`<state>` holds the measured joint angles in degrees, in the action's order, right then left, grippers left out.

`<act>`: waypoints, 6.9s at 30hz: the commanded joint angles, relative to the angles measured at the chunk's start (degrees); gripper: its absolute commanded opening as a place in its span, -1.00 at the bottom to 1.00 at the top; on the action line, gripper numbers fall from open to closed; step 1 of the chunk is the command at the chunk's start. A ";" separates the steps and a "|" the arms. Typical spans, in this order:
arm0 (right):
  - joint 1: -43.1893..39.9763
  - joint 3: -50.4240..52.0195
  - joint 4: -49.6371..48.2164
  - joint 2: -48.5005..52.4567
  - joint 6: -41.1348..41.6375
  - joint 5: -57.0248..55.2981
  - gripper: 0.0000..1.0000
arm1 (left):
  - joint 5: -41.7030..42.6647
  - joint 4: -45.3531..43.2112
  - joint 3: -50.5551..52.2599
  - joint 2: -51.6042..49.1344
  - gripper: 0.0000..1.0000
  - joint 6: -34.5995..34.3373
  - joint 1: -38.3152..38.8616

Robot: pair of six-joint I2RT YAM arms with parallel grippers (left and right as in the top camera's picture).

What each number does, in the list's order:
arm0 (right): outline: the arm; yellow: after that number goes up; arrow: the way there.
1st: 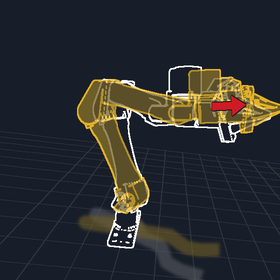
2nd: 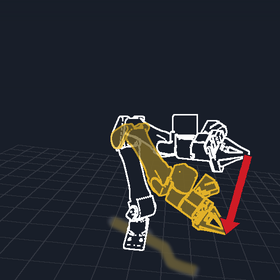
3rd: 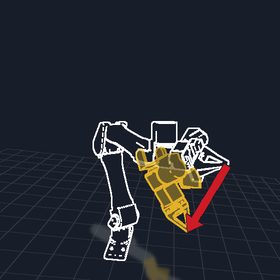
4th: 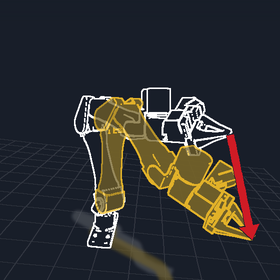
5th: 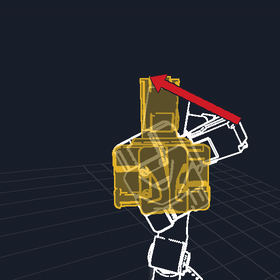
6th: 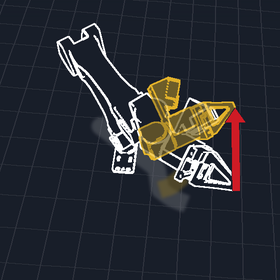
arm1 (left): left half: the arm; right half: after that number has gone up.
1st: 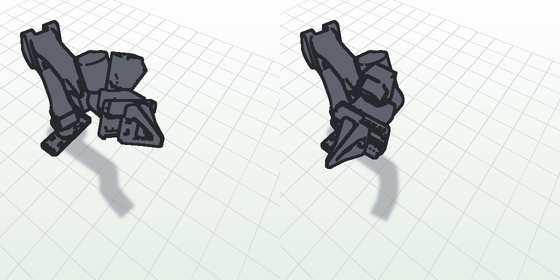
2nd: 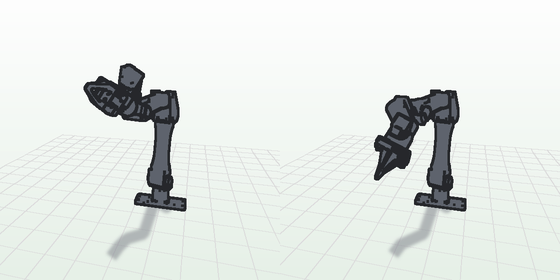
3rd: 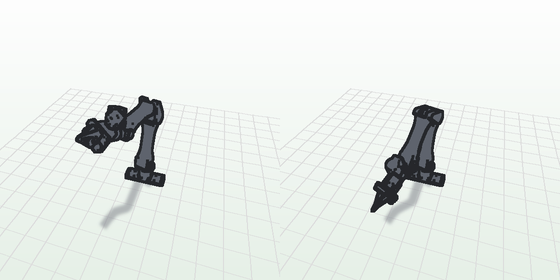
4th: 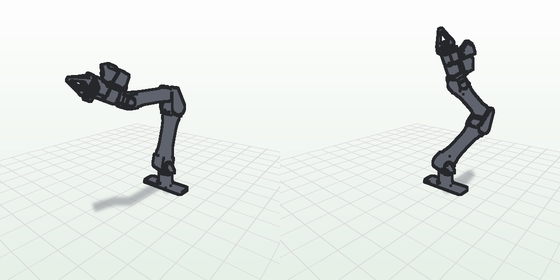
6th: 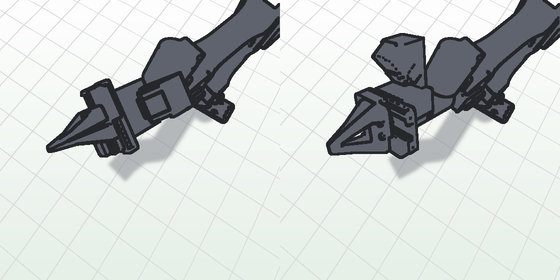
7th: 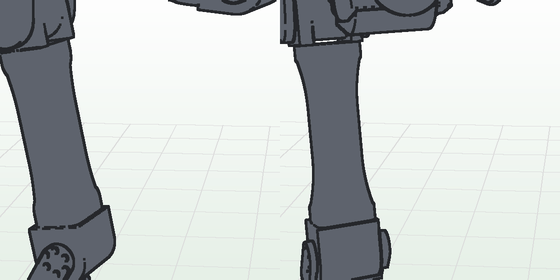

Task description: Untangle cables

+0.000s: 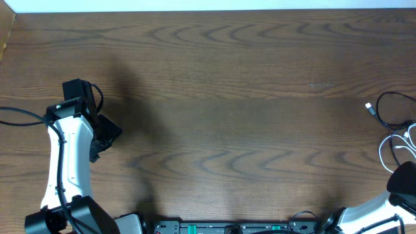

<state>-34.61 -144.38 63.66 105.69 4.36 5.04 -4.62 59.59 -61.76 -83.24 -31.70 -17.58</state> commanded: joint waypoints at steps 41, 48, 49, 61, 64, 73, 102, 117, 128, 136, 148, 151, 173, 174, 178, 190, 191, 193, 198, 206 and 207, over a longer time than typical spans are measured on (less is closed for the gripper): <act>-1.09 51.95 1.33 1.09 12.81 -23.15 -0.98 | 1.68 0.15 -0.24 0.52 0.29 -0.11 -0.24; -1.51 55.67 -1.33 1.09 14.32 -23.12 -0.98 | 1.66 0.13 -0.24 0.52 0.29 -0.11 -0.24; -1.57 55.87 -1.40 1.09 14.32 -23.12 -0.98 | 1.66 0.13 -0.24 0.52 0.29 -0.11 -0.24; -3.28 56.15 -1.57 1.09 14.29 -20.79 0.26 | 1.66 0.11 -0.24 0.52 0.29 -0.11 -0.24; -3.28 56.15 -1.73 1.09 14.27 -19.21 0.73 | 1.68 0.07 -0.24 0.52 0.29 -0.11 -0.24; -3.28 56.15 -1.51 1.09 14.27 -18.34 0.72 | 3.78 -1.46 -0.24 0.52 0.29 -0.11 -0.22; -1.79 56.17 -9.14 1.09 -15.50 37.18 -0.98 | 5.51 -4.74 -0.24 0.52 0.29 -0.09 5.84; 8.48 62.51 -24.33 1.20 -6.64 16.24 -0.98 | 5.53 -4.37 -0.24 0.52 0.28 -0.09 7.82; 8.46 75.73 -36.74 1.25 -3.48 16.09 -0.98 | 5.53 -4.39 -0.22 0.52 0.28 -0.09 7.82; 8.46 80.81 -38.95 1.27 -2.60 16.02 -0.98 | 5.53 -4.37 -0.22 0.52 0.28 -0.09 7.82; 8.41 80.56 -41.20 0.37 -1.88 36.13 -0.98 | 5.53 -4.13 -0.20 0.52 0.28 -0.07 7.82; 7.93 79.38 -47.56 -2.29 2.84 38.36 -0.98 | 5.51 -3.32 -0.20 0.52 0.28 -0.07 7.82; 5.16 78.93 -61.77 9.07 22.49 30.34 -0.98 | 5.53 -3.23 -0.20 0.52 0.28 -0.11 7.82; 5.51 78.93 -61.64 9.90 21.79 31.39 -0.98 | 5.53 -3.23 -0.20 0.52 0.28 -0.11 7.82; 6.95 78.93 -58.29 11.69 17.92 33.14 -0.98 | 5.53 -3.04 -0.20 0.52 0.28 -0.11 7.82; 7.21 78.93 -41.16 11.65 15.28 16.61 -0.74 | 5.53 -2.91 -0.20 0.52 0.28 -0.11 7.82; 7.21 78.90 -41.24 11.56 15.28 17.16 -0.69 | 5.53 -2.91 -0.20 0.52 0.28 -0.09 7.82; 7.21 78.88 -42.03 10.91 15.28 19.41 -0.39 | 5.53 -2.93 -0.20 0.52 0.28 -0.07 7.82; 7.06 78.09 -42.07 4.74 13.53 17.53 -0.14 | 5.75 -4.92 -0.20 0.52 0.28 1.68 9.27; 7.08 77.94 -41.53 -12.68 12.22 9.88 -0.09 | 11.82 -23.89 -0.20 0.52 0.28 12.33 22.12; 7.08 77.94 -41.42 -13.94 12.22 9.86 -0.10 | 13.77 -26.03 -0.20 0.50 0.28 14.78 24.22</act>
<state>-27.51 -66.37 21.82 95.00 17.67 17.32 3.07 37.06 -61.60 -83.24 -25.39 1.89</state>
